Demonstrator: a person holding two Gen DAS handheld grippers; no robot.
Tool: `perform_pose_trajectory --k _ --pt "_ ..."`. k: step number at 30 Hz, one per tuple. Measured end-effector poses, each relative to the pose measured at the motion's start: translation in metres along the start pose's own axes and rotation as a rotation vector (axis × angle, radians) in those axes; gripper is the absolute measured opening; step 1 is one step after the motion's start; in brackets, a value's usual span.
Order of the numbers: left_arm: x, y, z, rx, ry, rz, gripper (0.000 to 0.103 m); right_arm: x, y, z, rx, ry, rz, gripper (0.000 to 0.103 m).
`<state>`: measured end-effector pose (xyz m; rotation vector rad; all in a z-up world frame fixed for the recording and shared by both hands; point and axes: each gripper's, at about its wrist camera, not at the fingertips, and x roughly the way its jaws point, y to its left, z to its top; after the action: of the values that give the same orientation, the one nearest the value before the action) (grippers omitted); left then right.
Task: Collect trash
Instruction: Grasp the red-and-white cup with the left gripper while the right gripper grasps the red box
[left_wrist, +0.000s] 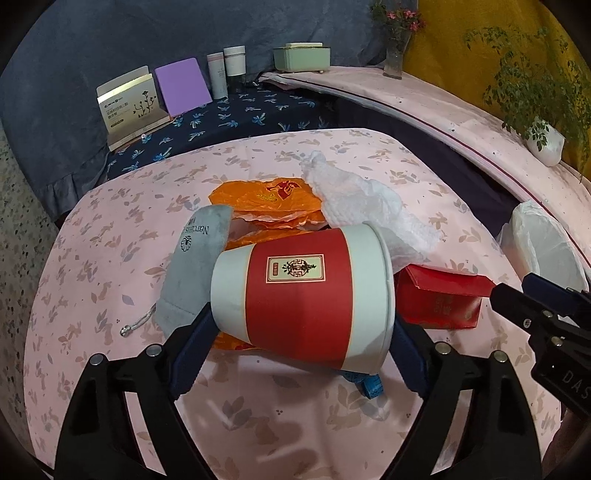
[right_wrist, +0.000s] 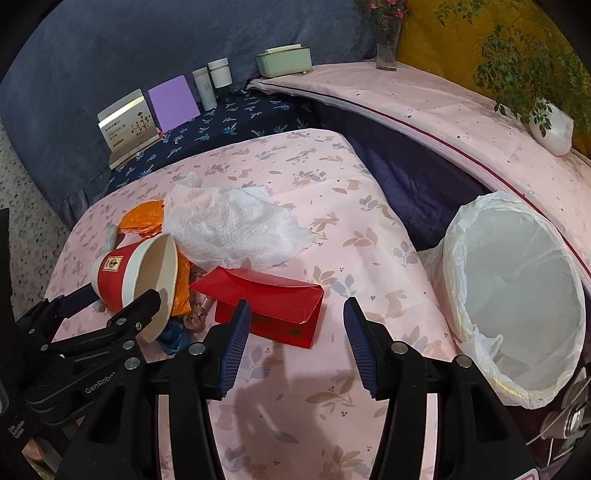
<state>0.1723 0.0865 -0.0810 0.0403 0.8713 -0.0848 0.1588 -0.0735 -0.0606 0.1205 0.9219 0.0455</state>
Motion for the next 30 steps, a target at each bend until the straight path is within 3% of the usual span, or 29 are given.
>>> perform_pose_trajectory --k 13,19,21,28,30 --pt "-0.025 -0.002 0.006 -0.018 -0.045 -0.005 0.082 -0.002 -0.004 -0.004 0.039 0.011 0.033 0.051" --pt "-0.028 -0.004 0.009 -0.029 -0.053 -0.003 0.082 -0.004 -0.011 0.004 0.069 0.001 0.046 0.045" --pt "-0.029 -0.005 0.01 -0.027 -0.057 -0.004 0.082 0.0 -0.012 0.007 0.078 0.008 0.051 0.039" --pt "-0.022 -0.009 0.009 -0.018 -0.042 0.002 0.082 0.031 -0.018 0.003 0.138 0.089 0.105 0.034" --pt "-0.02 -0.009 0.008 -0.017 -0.037 0.003 0.082 0.038 -0.018 -0.001 0.151 0.112 0.121 0.027"
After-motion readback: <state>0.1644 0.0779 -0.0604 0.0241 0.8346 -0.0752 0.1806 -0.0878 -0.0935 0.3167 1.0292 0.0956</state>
